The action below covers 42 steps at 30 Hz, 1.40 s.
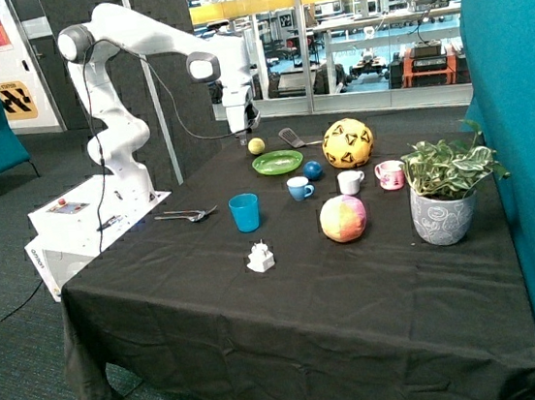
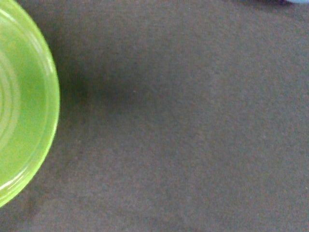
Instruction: Set the table
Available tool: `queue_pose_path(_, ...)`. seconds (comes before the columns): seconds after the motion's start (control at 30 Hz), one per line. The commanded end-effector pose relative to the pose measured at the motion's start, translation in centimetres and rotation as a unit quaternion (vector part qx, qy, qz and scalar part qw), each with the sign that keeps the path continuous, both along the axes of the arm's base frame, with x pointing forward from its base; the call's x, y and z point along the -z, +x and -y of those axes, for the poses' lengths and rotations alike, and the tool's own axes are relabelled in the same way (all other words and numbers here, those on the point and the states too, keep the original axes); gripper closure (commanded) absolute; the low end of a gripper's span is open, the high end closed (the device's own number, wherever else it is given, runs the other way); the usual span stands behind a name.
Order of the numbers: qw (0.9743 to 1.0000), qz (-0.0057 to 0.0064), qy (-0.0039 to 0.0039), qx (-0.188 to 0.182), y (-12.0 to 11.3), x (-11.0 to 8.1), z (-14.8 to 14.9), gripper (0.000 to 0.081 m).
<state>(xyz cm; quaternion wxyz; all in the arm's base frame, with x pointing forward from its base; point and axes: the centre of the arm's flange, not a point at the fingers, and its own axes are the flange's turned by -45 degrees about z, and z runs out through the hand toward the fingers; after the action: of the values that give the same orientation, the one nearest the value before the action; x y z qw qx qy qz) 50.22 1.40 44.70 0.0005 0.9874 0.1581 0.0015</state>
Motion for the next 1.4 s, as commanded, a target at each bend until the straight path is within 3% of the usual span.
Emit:
queue_pose_path(0.0, 0.9987, -0.0015, 0.00022, -0.051, 0.1, 0.0, -1.6, 0.0586)
queue_pose_path(1.23, 0.9945, -0.0015, 0.00014, -0.104, 0.5, 4.0, -8.4, 0.0557)
queue_pose_path(1.27, 0.9944, -0.0015, 0.00014, -0.106, 0.5, 4.2, -8.6, 0.0604)
queue_pose_path(1.37, 0.9937, -0.0015, 0.00013, -0.112, 0.6, 4.7, -9.2, 0.0561)
